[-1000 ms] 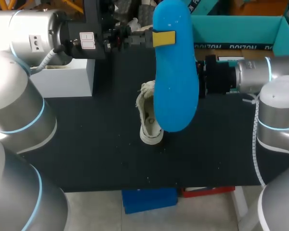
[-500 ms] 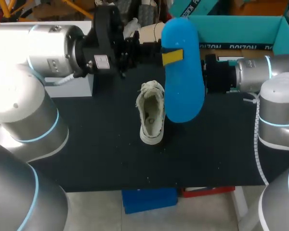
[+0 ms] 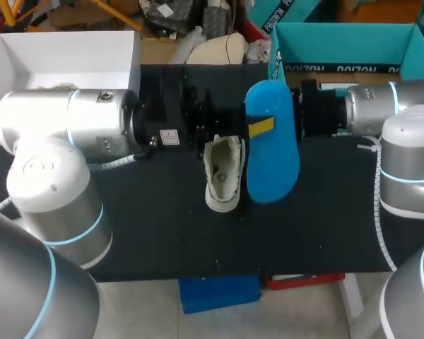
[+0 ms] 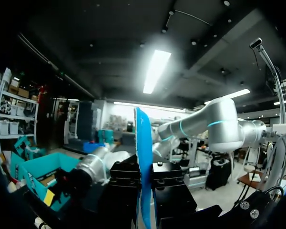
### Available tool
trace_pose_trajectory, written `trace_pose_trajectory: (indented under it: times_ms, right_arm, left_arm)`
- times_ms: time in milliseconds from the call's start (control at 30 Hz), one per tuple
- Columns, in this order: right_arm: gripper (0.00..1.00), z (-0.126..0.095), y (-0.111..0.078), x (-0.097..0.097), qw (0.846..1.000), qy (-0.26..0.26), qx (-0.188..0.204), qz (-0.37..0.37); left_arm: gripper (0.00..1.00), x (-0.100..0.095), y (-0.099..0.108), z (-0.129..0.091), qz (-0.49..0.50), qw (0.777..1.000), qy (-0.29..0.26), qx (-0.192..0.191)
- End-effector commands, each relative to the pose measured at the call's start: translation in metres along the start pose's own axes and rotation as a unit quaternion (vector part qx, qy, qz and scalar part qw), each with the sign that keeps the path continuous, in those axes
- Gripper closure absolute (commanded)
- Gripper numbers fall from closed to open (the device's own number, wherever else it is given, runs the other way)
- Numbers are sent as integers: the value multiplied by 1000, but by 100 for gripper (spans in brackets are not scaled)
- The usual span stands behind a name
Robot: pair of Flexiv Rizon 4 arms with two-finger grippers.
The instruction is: Take the shoe out of the shoebox, open the shoe tongue, remove and reinsert the insole, then place the shoe into the shoebox
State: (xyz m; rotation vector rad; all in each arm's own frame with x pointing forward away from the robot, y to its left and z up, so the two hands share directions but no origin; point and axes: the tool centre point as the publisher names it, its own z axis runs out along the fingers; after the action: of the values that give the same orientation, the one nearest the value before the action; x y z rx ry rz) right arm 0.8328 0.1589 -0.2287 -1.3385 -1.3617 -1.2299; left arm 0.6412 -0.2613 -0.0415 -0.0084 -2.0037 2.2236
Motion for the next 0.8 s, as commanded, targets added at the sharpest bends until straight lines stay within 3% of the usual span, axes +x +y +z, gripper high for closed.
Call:
trace_pose_trajectory:
  times_ms: [33, 167, 200, 233, 300, 333, 400, 567, 700, 800]
  right_arm:
    - [0, 1, 0, -1, 1000, 0, -1, 0]
    - [0, 1, 0, -1, 1000, 0, -1, 0]
    - [0, 1, 0, -1, 1000, 0, -1, 0]
    - [0, 1, 0, -1, 1000, 0, -1, 0]
    - [0, 1, 0, -1, 1000, 0, -1, 0]
    - [0, 1, 0, -1, 1000, 0, -1, 0]
    - [0, 1, 0, -1, 1000, 0, -1, 0]
    - [0, 1, 0, -1, 1000, 0, -1, 0]
    - [0, 1, 0, -1, 1000, 0, -1, 0]
    - [0, 1, 0, -1, 1000, 0, -1, 0]
  left_arm:
    - [100, 2, 1, 0, 0, 1000, -4, 0]
    - [100, 2, 1, 0, 0, 1000, -4, 0]
    - [100, 10, -4, 1, 33, 999, 13, 19]
    - [100, 16, -4, 2, 83, 997, -4, 1]
    - [100, 26, 7, 1, 123, 992, 17, 22]
    - [100, 30, 16, 0, 174, 985, -5, 0]
    - [100, 32, 33, -6, 200, 980, 0, 23]
    - [100, 30, 75, -13, 360, 932, -34, -29]
    - [100, 30, 101, -17, 488, 863, -88, -95]
    - [100, 24, 118, -22, 526, 828, -156, -114]
